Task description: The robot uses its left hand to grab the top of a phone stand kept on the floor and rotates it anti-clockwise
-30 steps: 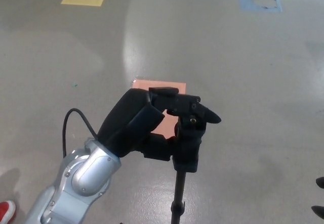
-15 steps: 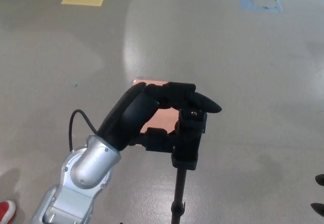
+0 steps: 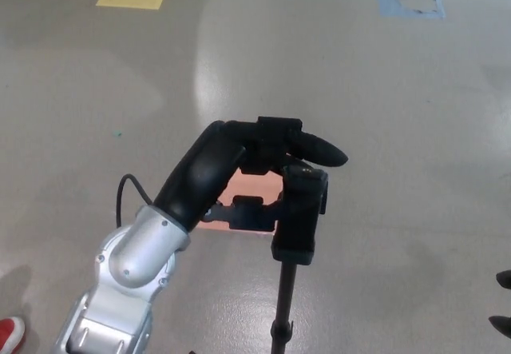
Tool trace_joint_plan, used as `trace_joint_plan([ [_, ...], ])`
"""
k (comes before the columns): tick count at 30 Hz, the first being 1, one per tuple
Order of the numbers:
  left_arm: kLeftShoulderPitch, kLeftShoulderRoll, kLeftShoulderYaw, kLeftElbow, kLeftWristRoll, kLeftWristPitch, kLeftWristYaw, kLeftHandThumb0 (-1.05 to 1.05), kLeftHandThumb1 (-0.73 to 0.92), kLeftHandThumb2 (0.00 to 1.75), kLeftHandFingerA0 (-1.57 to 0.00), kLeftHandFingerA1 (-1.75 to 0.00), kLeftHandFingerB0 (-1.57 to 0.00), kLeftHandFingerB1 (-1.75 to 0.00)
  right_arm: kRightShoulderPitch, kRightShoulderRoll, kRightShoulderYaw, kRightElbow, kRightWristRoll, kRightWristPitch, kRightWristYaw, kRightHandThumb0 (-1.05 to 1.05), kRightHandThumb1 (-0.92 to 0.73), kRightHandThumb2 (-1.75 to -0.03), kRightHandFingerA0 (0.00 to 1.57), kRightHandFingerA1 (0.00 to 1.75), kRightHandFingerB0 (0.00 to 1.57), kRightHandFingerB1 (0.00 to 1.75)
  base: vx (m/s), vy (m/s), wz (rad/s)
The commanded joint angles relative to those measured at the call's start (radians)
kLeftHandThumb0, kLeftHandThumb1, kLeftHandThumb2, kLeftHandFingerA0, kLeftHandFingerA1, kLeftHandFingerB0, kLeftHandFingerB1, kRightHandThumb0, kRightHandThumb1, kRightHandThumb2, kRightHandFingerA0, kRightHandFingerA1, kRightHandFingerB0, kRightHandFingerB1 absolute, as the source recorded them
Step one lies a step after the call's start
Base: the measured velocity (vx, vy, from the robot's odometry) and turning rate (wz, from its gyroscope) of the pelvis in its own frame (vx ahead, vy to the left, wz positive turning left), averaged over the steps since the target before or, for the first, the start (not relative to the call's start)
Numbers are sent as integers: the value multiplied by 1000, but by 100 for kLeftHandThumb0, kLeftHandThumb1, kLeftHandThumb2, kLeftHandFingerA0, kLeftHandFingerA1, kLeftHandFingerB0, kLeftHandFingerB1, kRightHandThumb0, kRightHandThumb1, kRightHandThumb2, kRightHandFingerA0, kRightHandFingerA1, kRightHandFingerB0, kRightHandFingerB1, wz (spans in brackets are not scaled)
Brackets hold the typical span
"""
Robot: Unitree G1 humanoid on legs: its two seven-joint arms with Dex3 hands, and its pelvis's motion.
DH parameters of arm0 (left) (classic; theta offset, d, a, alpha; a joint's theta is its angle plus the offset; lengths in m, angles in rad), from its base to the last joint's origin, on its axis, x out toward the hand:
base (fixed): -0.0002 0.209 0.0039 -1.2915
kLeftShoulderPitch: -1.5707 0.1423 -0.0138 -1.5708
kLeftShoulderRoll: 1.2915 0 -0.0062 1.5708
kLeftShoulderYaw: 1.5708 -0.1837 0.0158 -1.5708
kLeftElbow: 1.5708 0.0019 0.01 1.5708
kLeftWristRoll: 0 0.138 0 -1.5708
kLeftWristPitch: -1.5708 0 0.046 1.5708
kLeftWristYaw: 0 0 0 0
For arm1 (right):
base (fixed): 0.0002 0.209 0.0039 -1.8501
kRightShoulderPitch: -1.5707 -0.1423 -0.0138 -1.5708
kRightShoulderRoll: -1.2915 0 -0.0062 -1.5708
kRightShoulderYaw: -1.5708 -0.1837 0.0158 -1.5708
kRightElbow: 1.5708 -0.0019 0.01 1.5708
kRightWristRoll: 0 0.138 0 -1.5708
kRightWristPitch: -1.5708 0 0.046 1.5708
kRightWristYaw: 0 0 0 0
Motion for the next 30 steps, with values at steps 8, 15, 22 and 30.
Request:
trace_joint_plan([
  [8,5,-67,65,-134,-216,451,-12,-21,71,62,-95,-51,-86,-49,-15,-21,14,6,-19,25,-3,-42,-58,-76,46,49,6,24,0,0,0],
  [15,-18,-133,140,-187,-307,702,57,-22,71,62,-98,-55,-85,-49,-18,-22,6,5,-8,25,8,-35,-69,-64,49,41,7,19,0,0,0],
  [22,-42,-168,196,-174,-344,795,86,-20,69,61,-98,-56,-85,-49,-22,-22,-5,5,4,29,20,-34,-68,-64,46,41,5,19,0,0,0],
  [30,-57,-193,235,-169,-356,851,91,-22,70,61,-97,-54,-83,-49,-27,-23,0,4,-1,24,19,-36,-71,-61,48,39,3,24,0,0,0],
])
